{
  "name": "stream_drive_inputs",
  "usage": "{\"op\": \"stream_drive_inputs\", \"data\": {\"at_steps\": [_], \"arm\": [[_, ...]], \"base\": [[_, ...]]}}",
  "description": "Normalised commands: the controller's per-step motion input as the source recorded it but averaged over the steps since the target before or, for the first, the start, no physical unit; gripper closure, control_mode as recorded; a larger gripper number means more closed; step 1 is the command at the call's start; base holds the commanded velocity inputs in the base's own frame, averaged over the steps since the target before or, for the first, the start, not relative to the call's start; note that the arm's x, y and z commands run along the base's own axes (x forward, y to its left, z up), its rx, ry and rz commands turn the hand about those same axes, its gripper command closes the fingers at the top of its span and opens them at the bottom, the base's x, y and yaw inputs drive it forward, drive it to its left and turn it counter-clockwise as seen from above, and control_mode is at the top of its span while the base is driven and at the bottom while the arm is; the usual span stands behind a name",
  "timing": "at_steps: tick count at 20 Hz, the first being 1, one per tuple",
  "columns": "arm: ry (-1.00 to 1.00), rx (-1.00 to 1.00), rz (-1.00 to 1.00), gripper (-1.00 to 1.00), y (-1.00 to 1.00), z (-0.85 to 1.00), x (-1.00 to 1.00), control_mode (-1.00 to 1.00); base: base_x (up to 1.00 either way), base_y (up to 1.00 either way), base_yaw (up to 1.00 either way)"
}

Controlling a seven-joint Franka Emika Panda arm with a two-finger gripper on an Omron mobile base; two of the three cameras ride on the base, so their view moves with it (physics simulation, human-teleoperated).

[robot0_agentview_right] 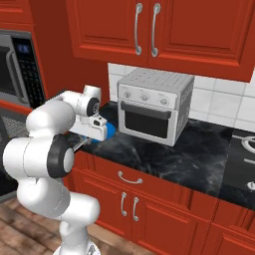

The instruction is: Pick up the tongs from the counter and place them near the plate next to the oven.

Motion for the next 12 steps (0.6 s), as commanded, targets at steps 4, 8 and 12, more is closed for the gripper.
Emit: {"op": "stream_drive_inputs", "data": {"at_steps": [4,8,12], "arm": [[0.00,0.00,0.00,1.00,0.00,0.00,0.00,1.00],[0.00,0.00,0.00,1.00,0.00,0.00,0.00,1.00],[0.00,0.00,0.00,1.00,0.00,0.00,0.00,1.00]], "base": [[0.00,-0.02,0.00],[0.03,0.00,0.00],[0.31,-0.03,0.00]]}}
